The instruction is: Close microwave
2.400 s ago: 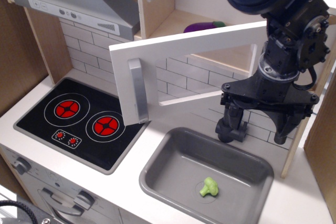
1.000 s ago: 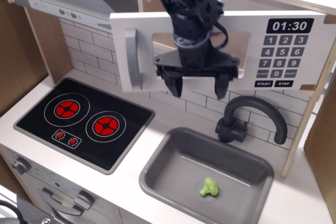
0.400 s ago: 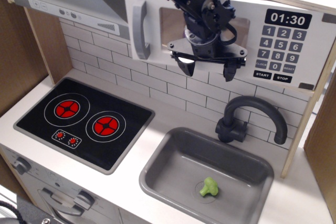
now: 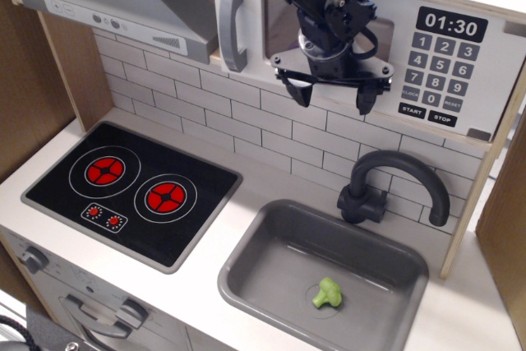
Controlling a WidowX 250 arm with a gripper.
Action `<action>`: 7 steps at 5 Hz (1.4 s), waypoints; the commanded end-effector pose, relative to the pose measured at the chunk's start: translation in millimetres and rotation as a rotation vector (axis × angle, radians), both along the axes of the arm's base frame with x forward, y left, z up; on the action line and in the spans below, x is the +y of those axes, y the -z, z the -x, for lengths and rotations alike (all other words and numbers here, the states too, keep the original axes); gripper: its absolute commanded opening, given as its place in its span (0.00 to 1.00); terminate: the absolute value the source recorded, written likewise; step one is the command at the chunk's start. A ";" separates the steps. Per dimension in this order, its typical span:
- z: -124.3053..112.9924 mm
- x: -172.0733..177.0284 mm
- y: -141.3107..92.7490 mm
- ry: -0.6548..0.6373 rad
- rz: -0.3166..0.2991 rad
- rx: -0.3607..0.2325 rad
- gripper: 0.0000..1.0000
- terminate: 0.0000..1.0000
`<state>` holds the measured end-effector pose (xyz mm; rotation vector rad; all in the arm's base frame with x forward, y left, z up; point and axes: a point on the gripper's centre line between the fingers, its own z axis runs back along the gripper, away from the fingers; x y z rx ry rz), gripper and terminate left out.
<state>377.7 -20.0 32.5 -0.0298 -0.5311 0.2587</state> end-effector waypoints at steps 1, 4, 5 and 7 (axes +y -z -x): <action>-21.9 4.2 -20.1 -0.031 0.023 -0.062 1.00 0.00; 60.6 -16.0 -16.2 0.047 0.052 0.120 1.00 0.00; 90.3 -17.3 -20.9 0.061 0.065 0.205 1.00 0.00; 90.3 -17.3 -20.9 0.061 0.065 0.205 1.00 1.00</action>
